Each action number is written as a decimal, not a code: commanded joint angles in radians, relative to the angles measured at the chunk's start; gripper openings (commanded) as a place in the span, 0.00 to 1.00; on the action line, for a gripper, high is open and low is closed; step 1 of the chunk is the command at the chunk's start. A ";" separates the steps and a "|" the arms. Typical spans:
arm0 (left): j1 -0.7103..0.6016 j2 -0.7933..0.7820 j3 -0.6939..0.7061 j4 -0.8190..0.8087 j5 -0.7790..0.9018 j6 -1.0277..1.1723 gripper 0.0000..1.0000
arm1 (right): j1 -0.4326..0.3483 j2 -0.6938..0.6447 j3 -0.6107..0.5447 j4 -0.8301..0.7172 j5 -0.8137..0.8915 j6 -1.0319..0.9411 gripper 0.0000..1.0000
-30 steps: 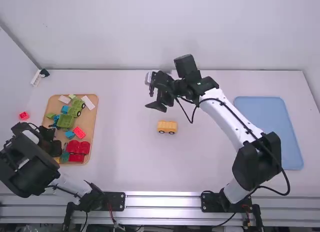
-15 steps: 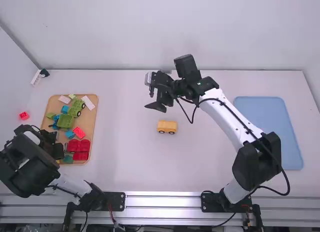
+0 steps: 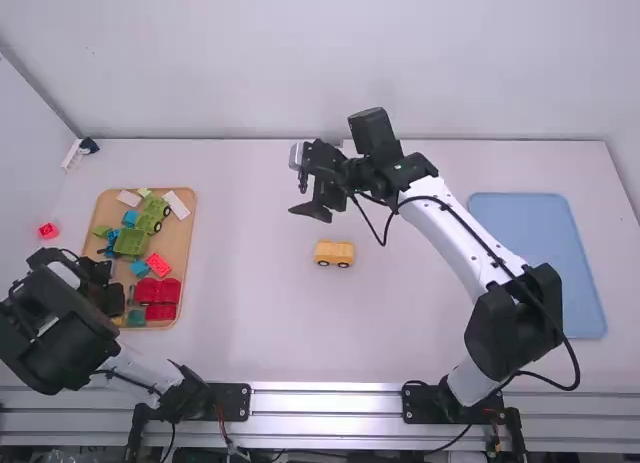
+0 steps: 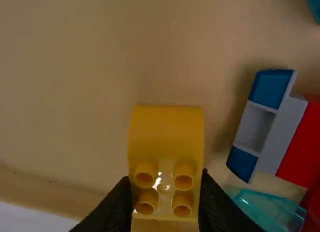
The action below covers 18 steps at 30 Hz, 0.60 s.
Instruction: Assemble lego blocks to make yellow taxi
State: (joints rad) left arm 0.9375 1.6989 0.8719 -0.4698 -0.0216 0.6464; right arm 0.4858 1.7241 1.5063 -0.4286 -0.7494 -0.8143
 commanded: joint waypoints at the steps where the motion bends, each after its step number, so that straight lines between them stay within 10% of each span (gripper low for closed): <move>1: -0.001 0.007 -0.024 0.002 0.040 0.023 0.33 | -0.003 0.004 0.032 0.002 -0.013 0.002 0.99; 5: -0.001 0.007 -0.019 0.010 0.040 0.023 0.49 | 0.002 0.004 0.032 0.001 -0.010 0.003 0.99; 18: -0.002 0.007 -0.059 0.088 0.048 -0.001 0.48 | 0.003 0.004 0.032 -0.007 -0.002 0.006 0.99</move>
State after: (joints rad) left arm 0.9379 1.6989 0.8379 -0.3859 0.0074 0.6476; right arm 0.4889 1.7241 1.5063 -0.4301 -0.7444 -0.8127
